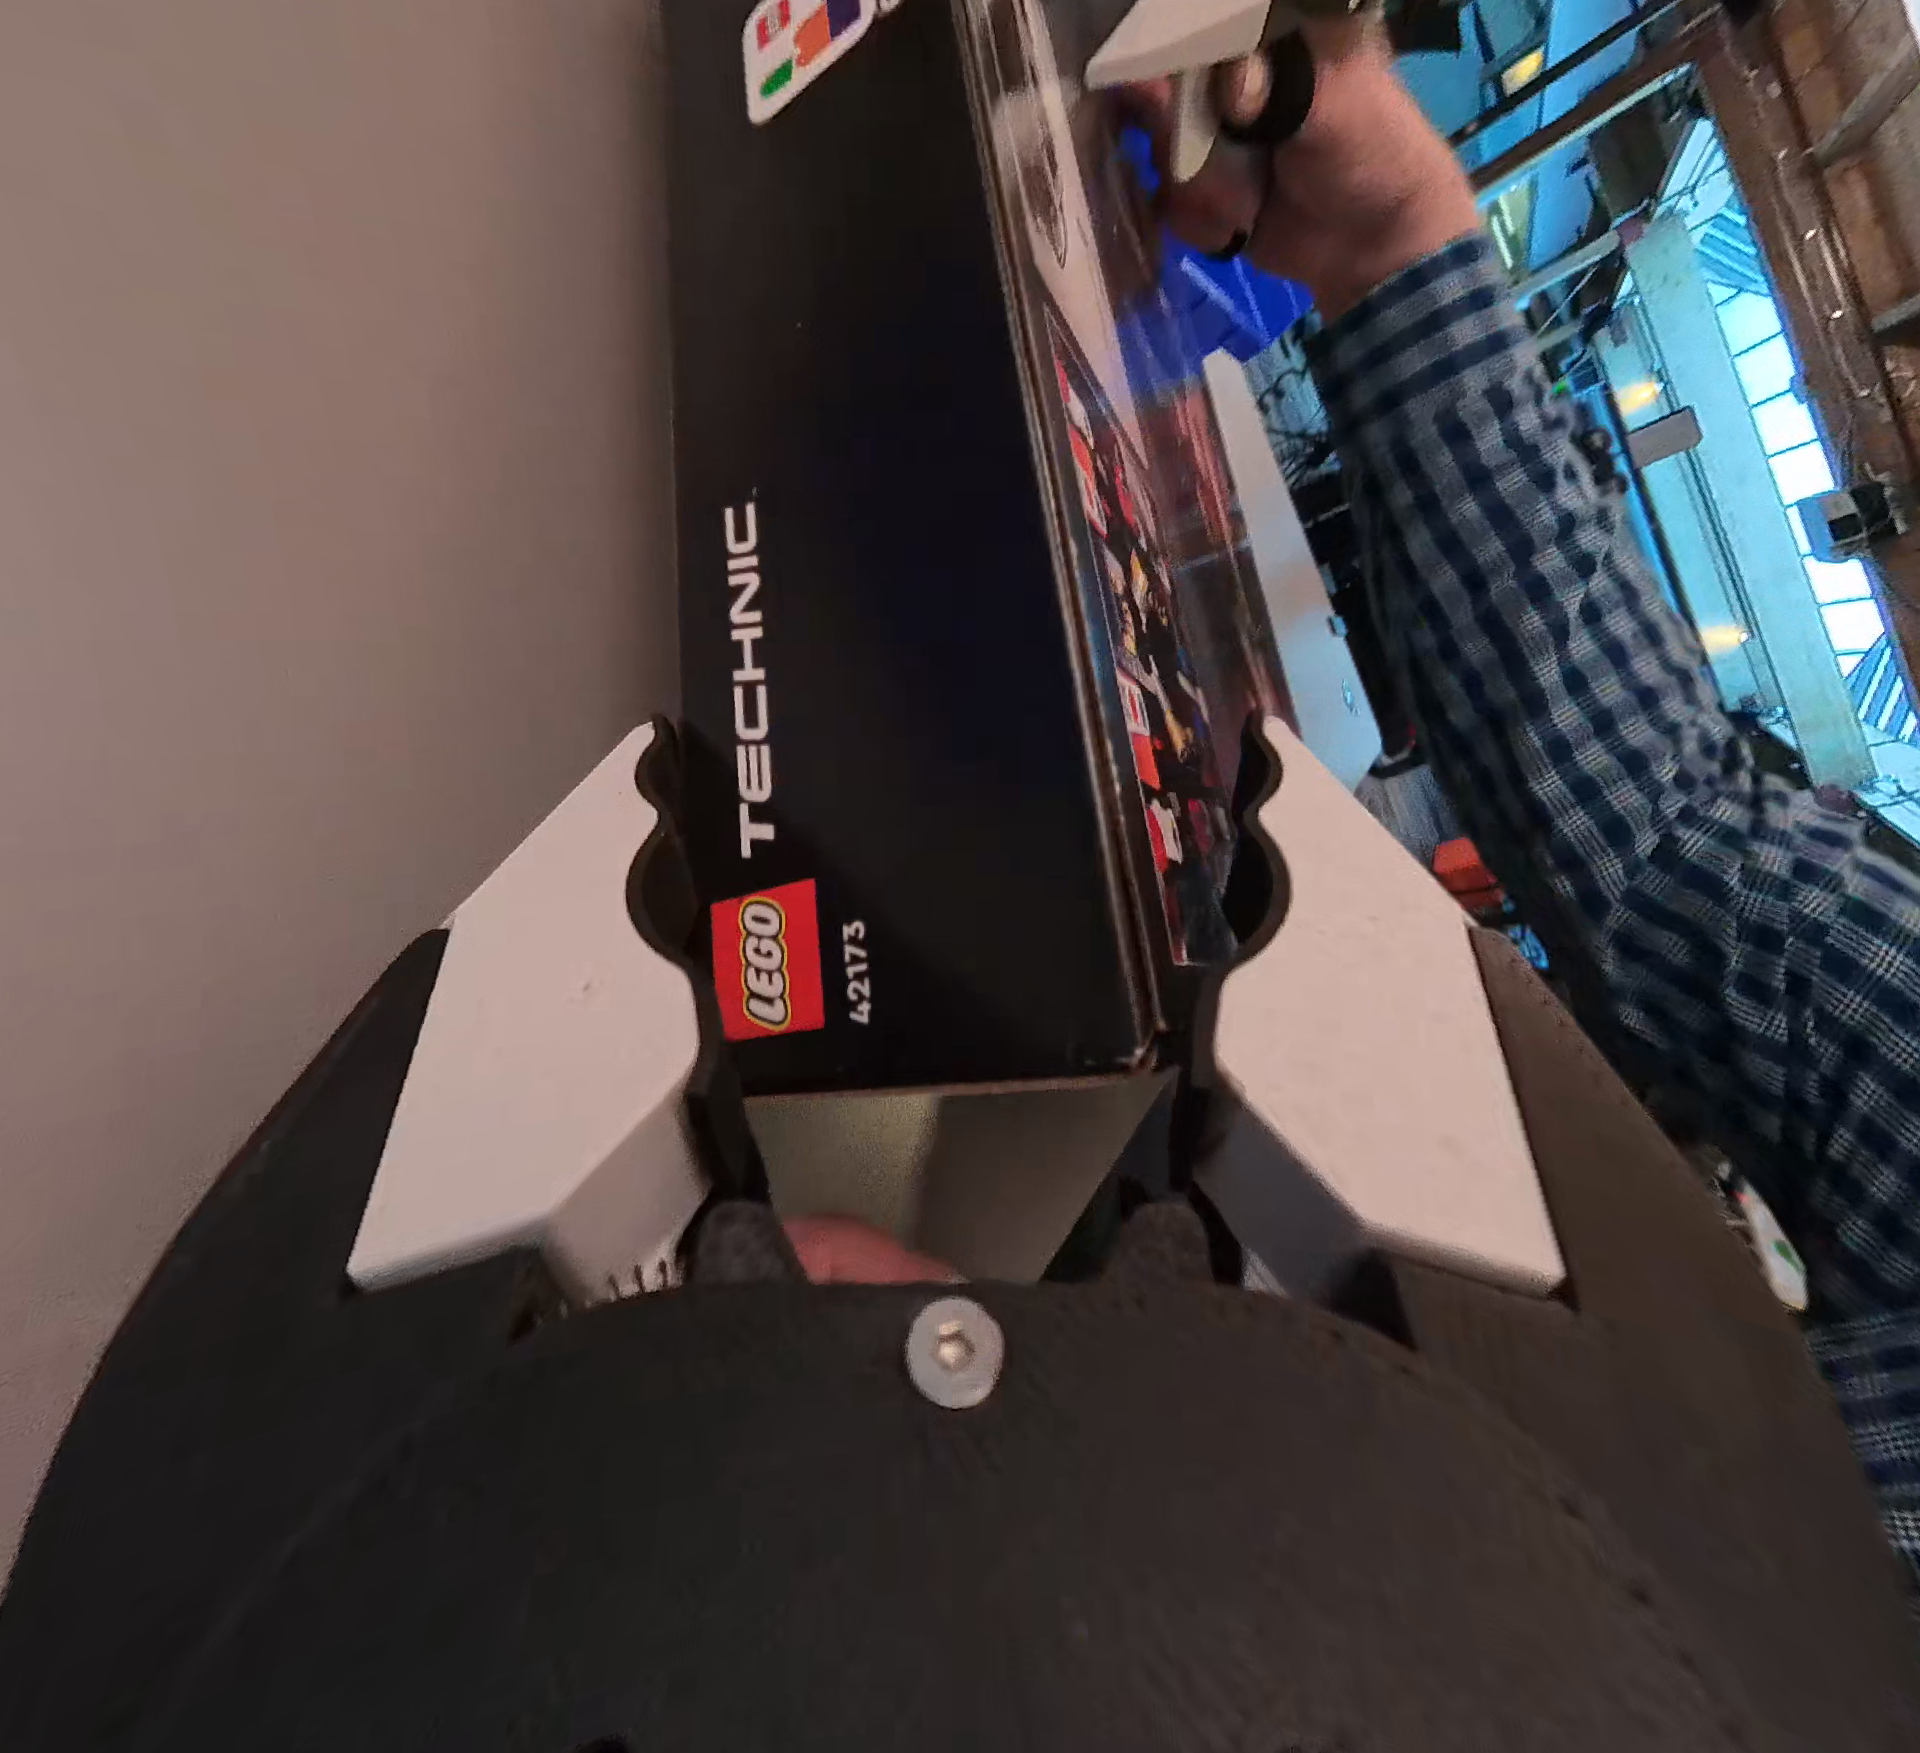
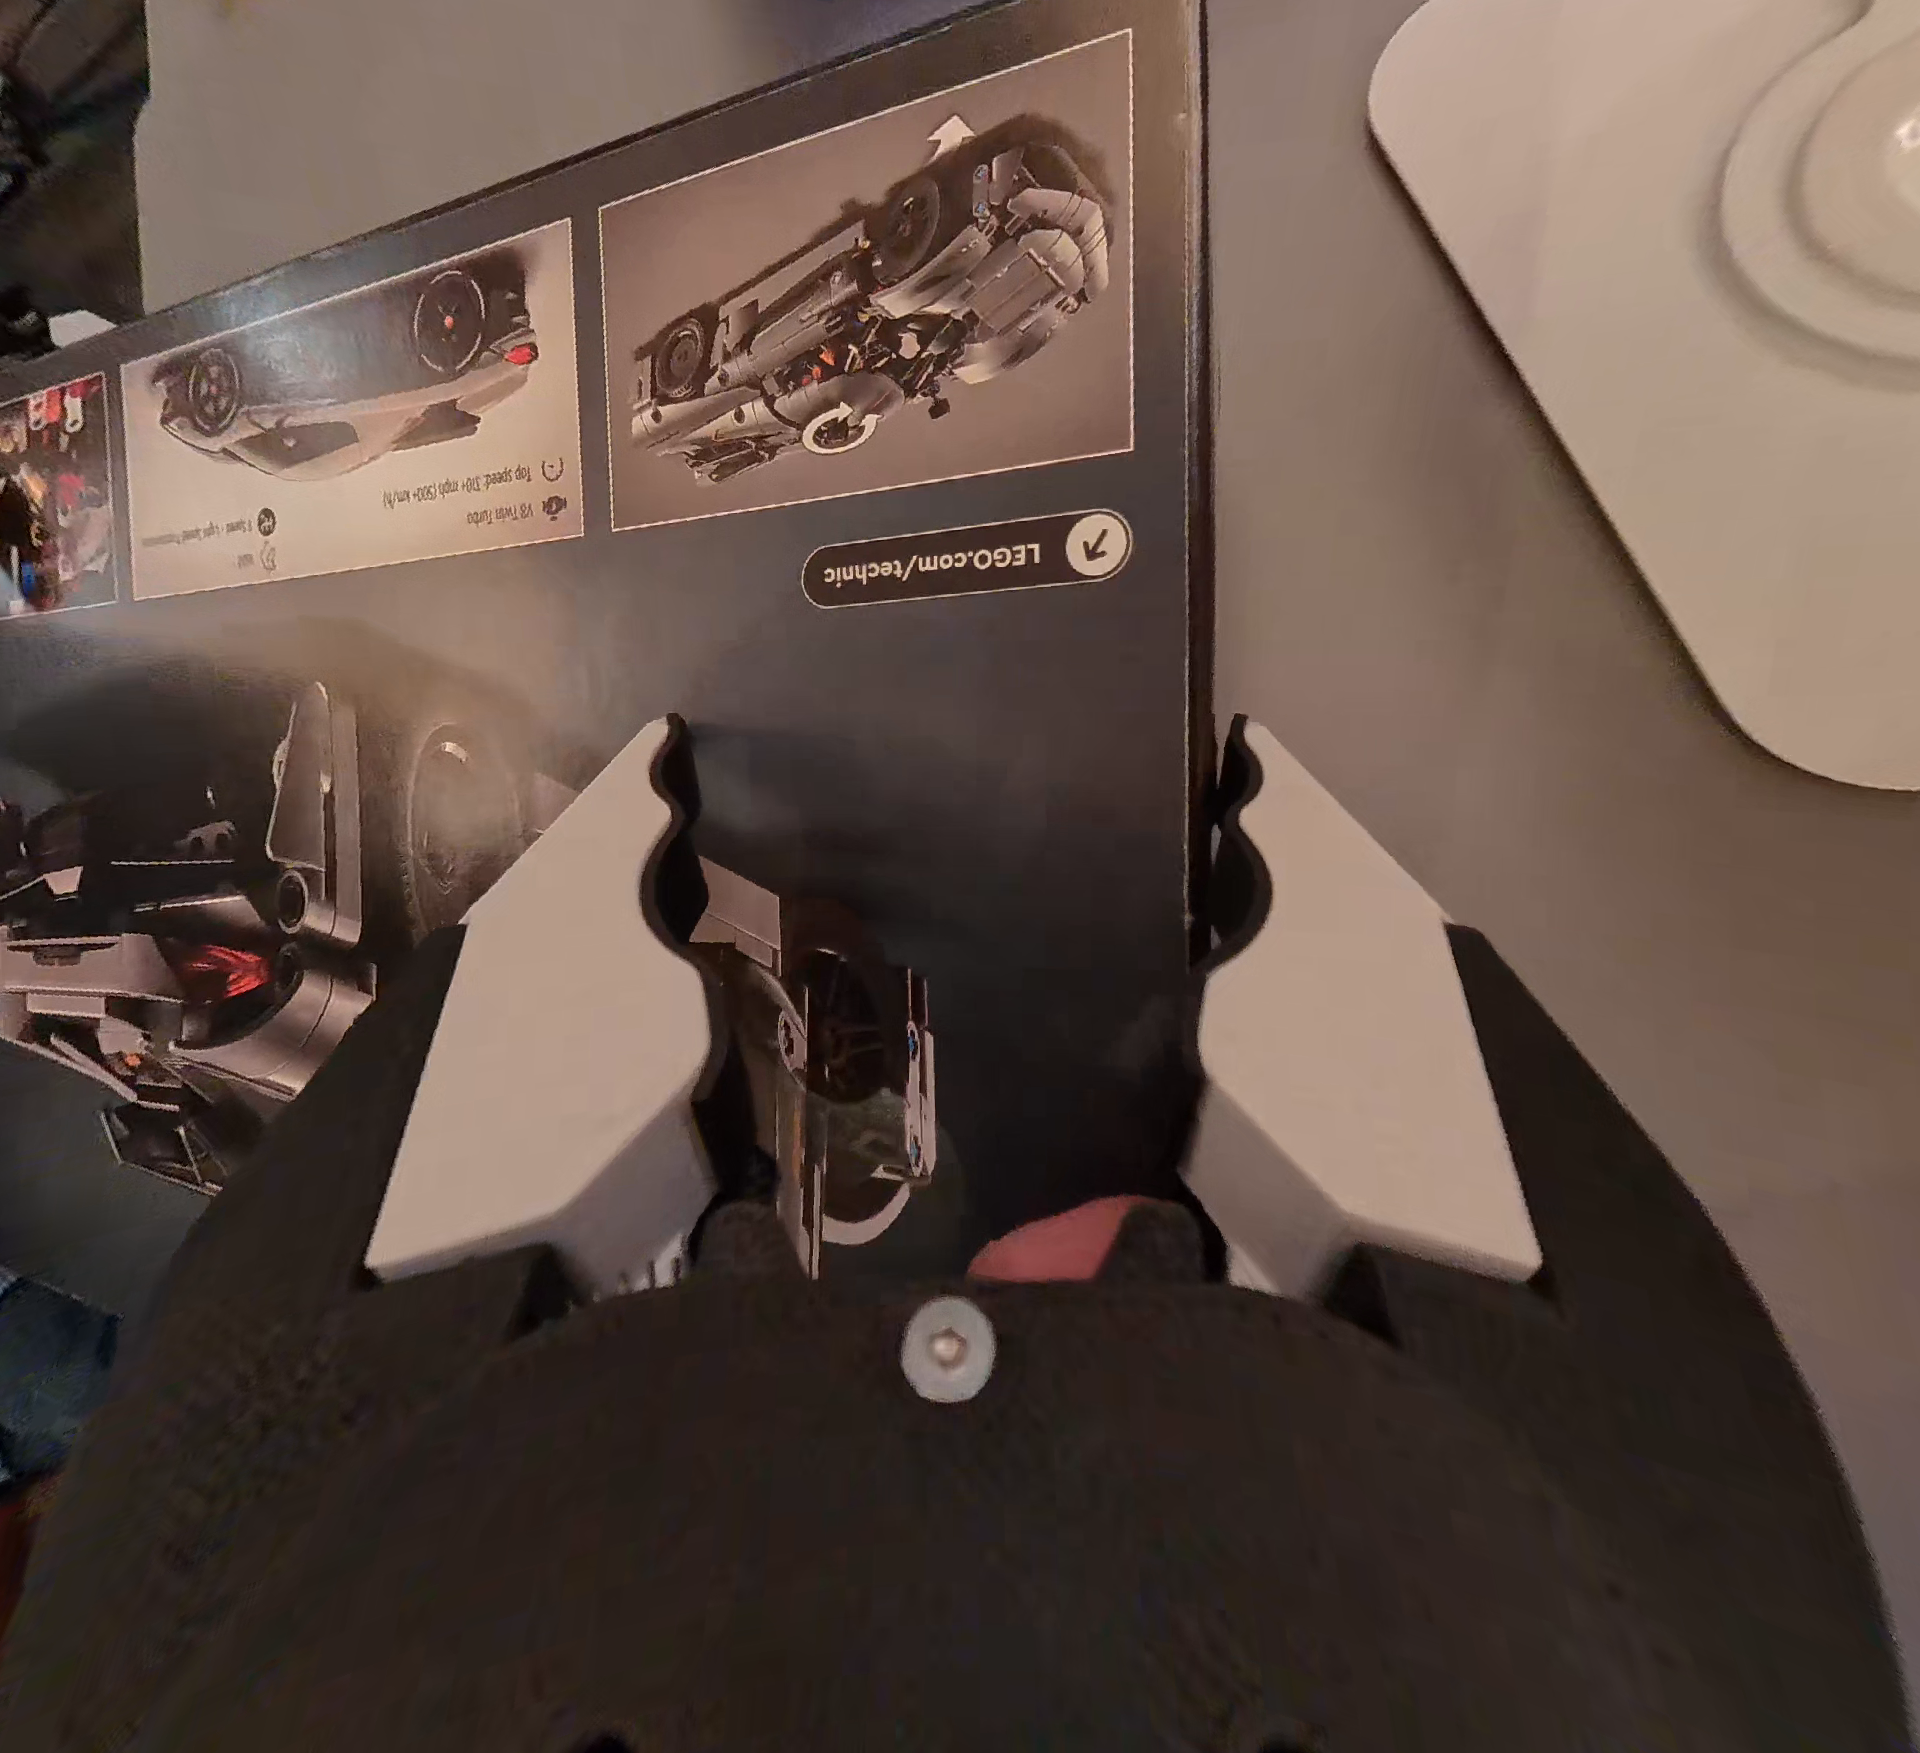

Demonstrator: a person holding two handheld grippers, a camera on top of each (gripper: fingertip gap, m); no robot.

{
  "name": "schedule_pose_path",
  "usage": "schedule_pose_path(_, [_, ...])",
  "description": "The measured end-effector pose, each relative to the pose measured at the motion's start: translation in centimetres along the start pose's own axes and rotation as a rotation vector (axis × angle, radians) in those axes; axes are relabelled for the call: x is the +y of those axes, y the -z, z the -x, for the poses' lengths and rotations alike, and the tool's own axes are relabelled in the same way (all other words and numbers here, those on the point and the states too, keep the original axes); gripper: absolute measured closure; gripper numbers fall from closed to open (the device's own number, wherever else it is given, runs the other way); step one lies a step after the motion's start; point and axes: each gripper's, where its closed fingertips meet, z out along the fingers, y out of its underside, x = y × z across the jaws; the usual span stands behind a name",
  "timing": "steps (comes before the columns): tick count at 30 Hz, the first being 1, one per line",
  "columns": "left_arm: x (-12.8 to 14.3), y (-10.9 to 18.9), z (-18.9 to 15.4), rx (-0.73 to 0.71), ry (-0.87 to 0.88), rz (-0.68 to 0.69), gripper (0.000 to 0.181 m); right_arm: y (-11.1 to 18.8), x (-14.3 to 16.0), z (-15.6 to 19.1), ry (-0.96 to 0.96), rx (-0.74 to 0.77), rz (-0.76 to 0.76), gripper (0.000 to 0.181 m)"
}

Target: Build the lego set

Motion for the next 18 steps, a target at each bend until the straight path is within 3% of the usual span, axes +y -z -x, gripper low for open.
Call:
schedule_pose_path(6, [4.4, -1.1, 0.0, -0.054, -0.06, 0.171, 0.071, -1.4, 0.7, 0.4, 0.028, -0.025, 0.087, 0.088])
schedule_pose_path(11, [5.5, -1.4, -0.2, -0.068, -0.128, 0.239, 0.075, -2.0, 0.8, 0.7, 0.056, -0.017, 0.115, 0.093])
schedule_pose_path(16, [5.3, -0.6, -0.3, -0.067, -0.232, 0.255, 0.084, 0.9, -0.4, 0.4, 0.067, 0.127, -0.04, 0.085])
schedule_pose_path(18, [4.6, 0.4, -1.0, -0.052, -0.345, 0.245, 0.085, 3.3, -0.1, 2.3, 0.092, 0.195, -0.079, 0.077])
